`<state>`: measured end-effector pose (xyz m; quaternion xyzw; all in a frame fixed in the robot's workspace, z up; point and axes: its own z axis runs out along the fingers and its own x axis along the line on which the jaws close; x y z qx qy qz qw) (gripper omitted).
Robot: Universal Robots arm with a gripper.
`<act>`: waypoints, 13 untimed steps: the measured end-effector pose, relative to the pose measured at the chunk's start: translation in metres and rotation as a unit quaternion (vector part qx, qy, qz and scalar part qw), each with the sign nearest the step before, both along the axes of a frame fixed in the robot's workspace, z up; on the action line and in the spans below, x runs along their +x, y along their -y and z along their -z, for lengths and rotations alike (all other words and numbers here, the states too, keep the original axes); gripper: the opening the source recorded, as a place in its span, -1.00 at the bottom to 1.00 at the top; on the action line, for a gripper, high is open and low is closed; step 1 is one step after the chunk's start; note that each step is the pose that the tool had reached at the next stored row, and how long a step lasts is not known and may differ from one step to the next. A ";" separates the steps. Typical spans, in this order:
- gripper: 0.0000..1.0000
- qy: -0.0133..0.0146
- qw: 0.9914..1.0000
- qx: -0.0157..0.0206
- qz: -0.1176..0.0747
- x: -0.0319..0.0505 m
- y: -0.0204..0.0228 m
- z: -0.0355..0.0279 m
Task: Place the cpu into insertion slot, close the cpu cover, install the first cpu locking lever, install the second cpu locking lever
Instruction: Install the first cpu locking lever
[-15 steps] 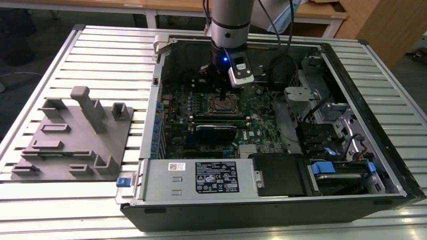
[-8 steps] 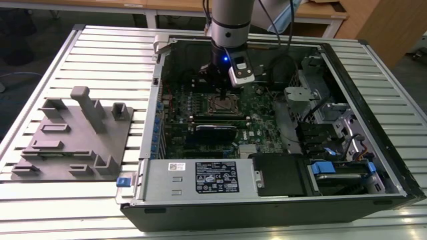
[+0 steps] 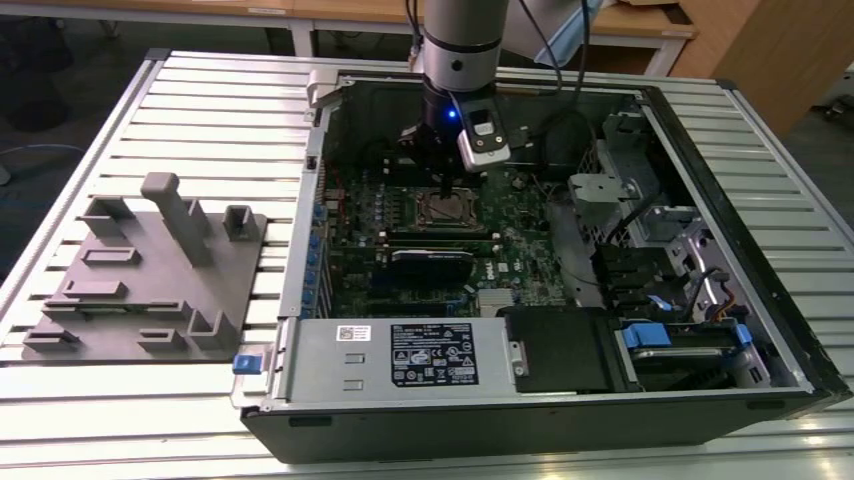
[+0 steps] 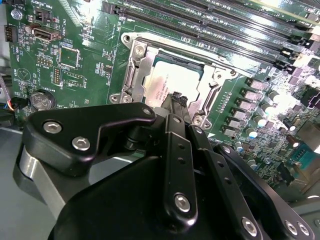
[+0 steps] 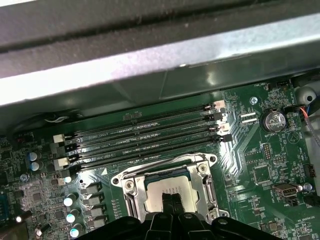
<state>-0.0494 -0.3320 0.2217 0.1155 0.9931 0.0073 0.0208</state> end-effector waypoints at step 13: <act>-0.79 0.000 1.000 0.000 0.000 0.0000 0.0000 -0.0040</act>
